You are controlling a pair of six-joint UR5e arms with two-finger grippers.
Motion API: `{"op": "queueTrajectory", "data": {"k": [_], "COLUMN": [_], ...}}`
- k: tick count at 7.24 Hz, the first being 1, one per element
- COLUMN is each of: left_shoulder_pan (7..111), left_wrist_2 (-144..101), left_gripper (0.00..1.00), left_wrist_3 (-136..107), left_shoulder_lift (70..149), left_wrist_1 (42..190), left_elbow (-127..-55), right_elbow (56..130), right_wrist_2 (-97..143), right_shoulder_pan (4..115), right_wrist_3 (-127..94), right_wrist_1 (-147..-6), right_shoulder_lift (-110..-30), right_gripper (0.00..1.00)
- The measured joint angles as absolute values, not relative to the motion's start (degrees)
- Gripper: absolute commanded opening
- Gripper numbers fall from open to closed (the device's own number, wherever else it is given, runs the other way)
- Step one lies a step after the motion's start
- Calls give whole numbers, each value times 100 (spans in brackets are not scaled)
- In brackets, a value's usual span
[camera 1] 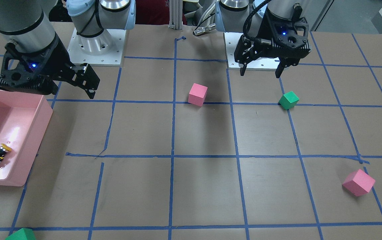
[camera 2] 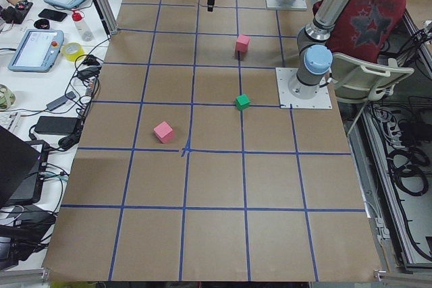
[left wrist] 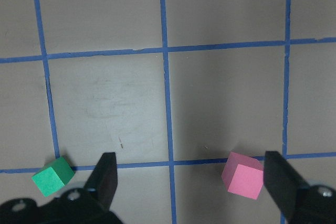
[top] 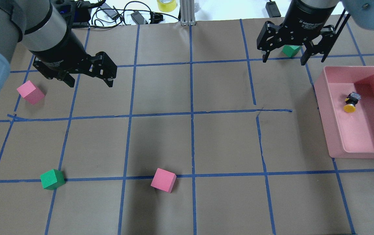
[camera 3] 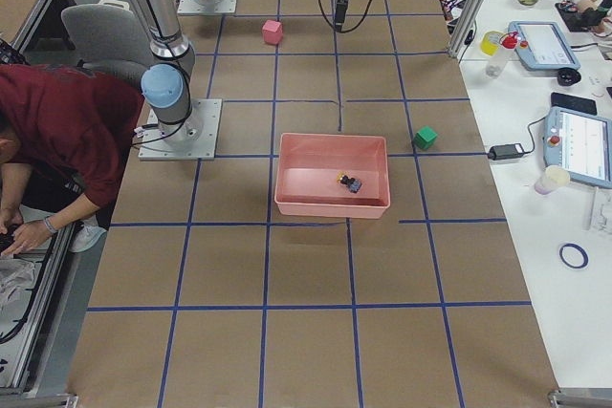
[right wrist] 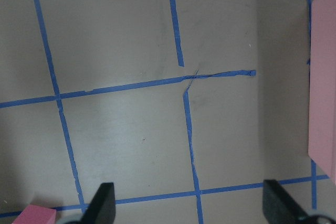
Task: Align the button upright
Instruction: 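Move the right gripper toward the pink bin above the button switch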
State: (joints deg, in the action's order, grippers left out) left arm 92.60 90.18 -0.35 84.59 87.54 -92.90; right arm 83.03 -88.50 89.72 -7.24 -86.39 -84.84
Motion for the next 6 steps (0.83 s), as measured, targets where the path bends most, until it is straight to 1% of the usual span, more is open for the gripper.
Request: {"op": "queueTrajectory", "data": {"k": [6], "left_shoulder_pan": [9264], "left_wrist_2": [9018], "left_gripper": [100], "left_wrist_3": [-42], "left_shoulder_lift": [8455], "left_wrist_1": [8756], "left_elbow": [-9290], "right_elbow": [8371], "right_wrist_2": [-8875], "right_shoulder_pan": [8938], "right_wrist_3": [-689], "right_wrist_1": [-8652], "right_shoulder_lift": [-8462], "right_gripper": [100]}}
